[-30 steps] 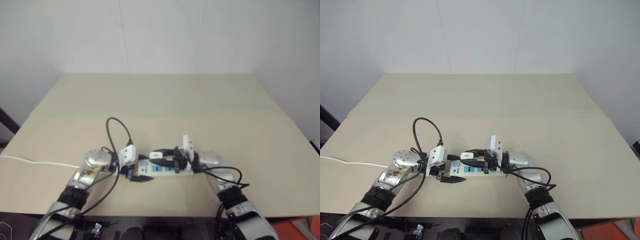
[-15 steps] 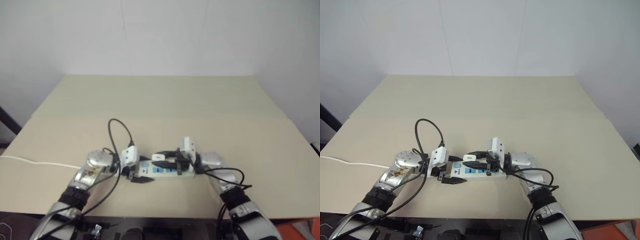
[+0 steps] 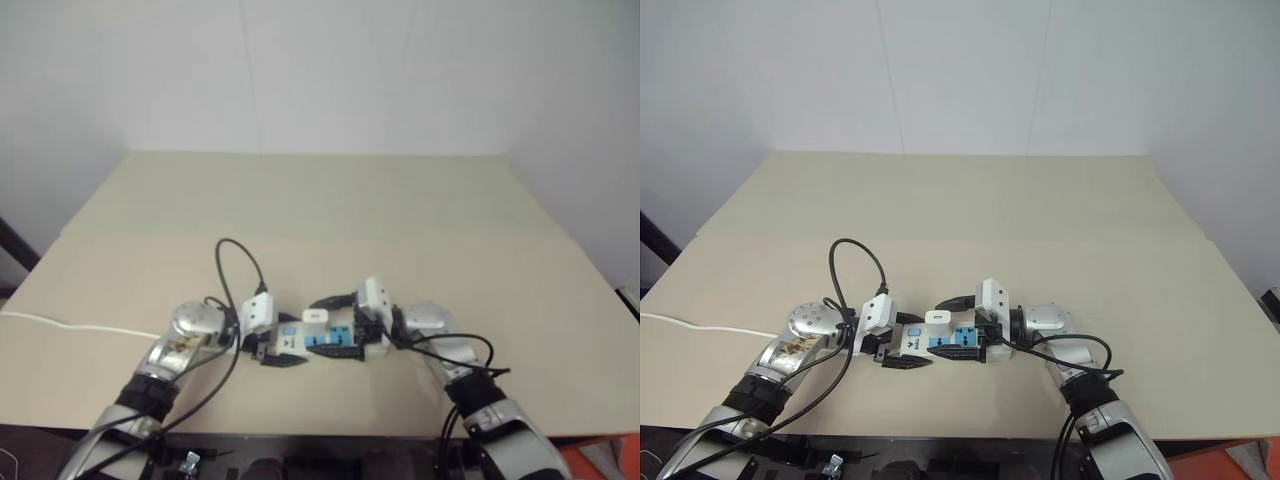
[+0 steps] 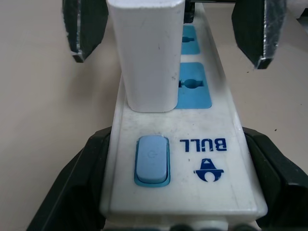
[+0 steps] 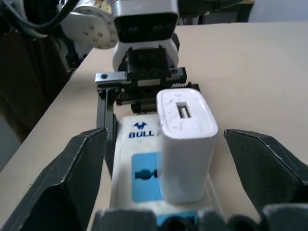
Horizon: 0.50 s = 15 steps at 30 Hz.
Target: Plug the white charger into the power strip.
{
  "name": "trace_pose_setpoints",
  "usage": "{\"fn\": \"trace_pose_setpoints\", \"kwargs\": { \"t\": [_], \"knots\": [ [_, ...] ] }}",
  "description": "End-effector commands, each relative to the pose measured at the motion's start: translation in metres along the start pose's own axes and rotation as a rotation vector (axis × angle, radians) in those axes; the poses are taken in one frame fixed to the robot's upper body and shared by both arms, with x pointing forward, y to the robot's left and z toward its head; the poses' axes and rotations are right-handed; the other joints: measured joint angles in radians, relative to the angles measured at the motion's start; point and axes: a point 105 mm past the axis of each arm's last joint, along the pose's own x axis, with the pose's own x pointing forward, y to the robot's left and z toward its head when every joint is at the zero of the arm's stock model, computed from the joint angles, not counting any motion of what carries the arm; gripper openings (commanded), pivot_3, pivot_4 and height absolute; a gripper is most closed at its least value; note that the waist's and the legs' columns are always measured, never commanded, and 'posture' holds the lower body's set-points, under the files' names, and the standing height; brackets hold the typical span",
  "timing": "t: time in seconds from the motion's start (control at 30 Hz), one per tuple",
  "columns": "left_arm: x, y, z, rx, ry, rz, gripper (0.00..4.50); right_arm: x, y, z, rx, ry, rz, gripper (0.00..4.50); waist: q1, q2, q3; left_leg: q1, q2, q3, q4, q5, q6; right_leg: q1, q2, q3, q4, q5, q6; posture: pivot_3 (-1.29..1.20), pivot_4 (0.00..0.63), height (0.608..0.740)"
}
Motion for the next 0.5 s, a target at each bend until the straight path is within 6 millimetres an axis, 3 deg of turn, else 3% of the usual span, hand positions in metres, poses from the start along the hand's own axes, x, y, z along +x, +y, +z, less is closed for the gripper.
{"fn": "trace_pose_setpoints", "kwargs": {
  "t": [0.03,0.07,0.3,0.5],
  "knots": [
    [-0.008,0.000,0.007,-0.002,-0.018,-0.003,4.21,-0.022,0.007,-0.043,0.125,0.164,-0.044,4.50,0.000,0.000,0.000,0.000,0.000,0.000,0.000,0.000,0.000,0.000,0.000,0.000,0.000,0.000,0.000,0.00,0.150,0.740],
    [-0.010,0.001,0.011,0.002,-0.038,0.000,4.47,-0.023,0.005,-0.039,0.120,0.150,-0.055,4.50,0.002,0.001,0.001,0.000,0.000,0.000,0.000,0.000,0.000,0.000,0.000,0.000,0.000,0.000,0.000,0.00,0.150,0.740],
    [-0.042,-0.010,0.028,0.084,-0.013,-0.051,4.47,-0.038,-0.006,-0.012,0.040,0.085,-0.127,4.50,-0.002,0.003,0.004,-0.002,0.000,0.000,0.000,0.000,0.000,-0.002,0.000,0.000,0.000,0.000,0.000,0.00,0.150,0.740],
    [-0.070,-0.016,0.044,0.081,-0.019,-0.018,4.47,-0.075,-0.001,0.033,-0.056,0.053,-0.139,4.50,0.003,0.006,0.024,-0.005,0.000,0.000,-0.001,0.000,0.000,-0.004,-0.001,0.000,-0.002,0.000,0.000,0.00,0.150,0.740]
  ]
}}
